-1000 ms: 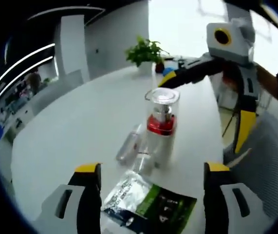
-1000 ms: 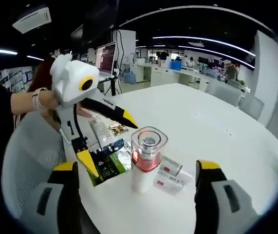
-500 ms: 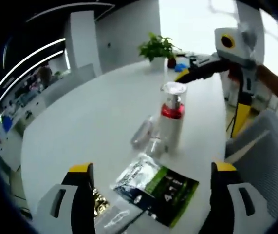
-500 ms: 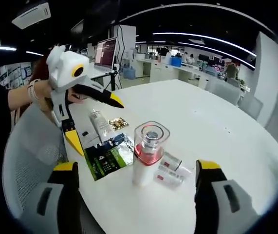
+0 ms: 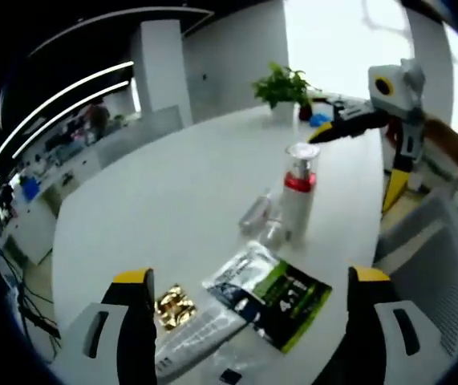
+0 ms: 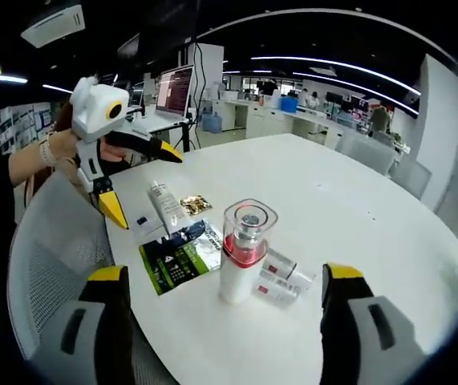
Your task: Arrange the skincare products in the storage area until every visible bottle or jar stands upright without overlapping.
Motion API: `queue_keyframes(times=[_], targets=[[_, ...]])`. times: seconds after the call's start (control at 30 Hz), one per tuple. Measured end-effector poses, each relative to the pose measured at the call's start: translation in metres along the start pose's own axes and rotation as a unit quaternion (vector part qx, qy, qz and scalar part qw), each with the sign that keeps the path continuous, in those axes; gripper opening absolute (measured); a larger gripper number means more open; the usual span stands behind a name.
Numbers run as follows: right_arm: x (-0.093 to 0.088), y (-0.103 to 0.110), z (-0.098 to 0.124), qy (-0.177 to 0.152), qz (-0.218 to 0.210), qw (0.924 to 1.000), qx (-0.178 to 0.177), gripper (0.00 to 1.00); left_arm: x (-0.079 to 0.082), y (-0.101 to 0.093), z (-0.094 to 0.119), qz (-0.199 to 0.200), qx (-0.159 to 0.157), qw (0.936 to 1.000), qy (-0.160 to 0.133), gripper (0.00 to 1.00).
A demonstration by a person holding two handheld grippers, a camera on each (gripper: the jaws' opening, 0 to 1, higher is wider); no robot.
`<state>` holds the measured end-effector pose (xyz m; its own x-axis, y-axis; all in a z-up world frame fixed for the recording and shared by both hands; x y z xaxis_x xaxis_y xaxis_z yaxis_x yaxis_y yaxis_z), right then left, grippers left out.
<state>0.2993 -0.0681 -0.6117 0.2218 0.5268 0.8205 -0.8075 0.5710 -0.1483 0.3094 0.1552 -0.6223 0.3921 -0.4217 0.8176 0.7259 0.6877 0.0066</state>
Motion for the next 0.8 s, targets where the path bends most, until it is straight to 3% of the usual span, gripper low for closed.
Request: queue_keyframes(times=[0.2,0.47,0.8], targets=[[-0.003,-0.001,0.005,0.0,0.003,1.0,0.0,0.82,0.001,0.001,0.005,0.004,0.011,0.9999,-0.004,0.97],[-0.013,0.0,0.007,0.014,0.017,0.9997,0.006,0.75,-0.004,-0.005,0.006,0.003,0.016,0.9999,0.007,0.97],[-0.023,-0.002,0.007,0.034,0.018,0.9992,0.011,0.74,-0.01,-0.003,0.005,0.005,0.014,0.9996,0.022,0.97]])
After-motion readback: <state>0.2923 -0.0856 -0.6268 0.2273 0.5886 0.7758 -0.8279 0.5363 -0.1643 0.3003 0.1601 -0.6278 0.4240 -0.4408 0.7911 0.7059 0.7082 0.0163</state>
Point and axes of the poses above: the point that each gripper's makers call its tool centre point, and the gripper's own axes: z roughly backward along the fingers, y roughly to its left, x roughly out of its top, the point moved 6 cm from there along z, roughly backward along the fingers, and after that the axes turned 4 degrees about z, right-handed, at the moved point
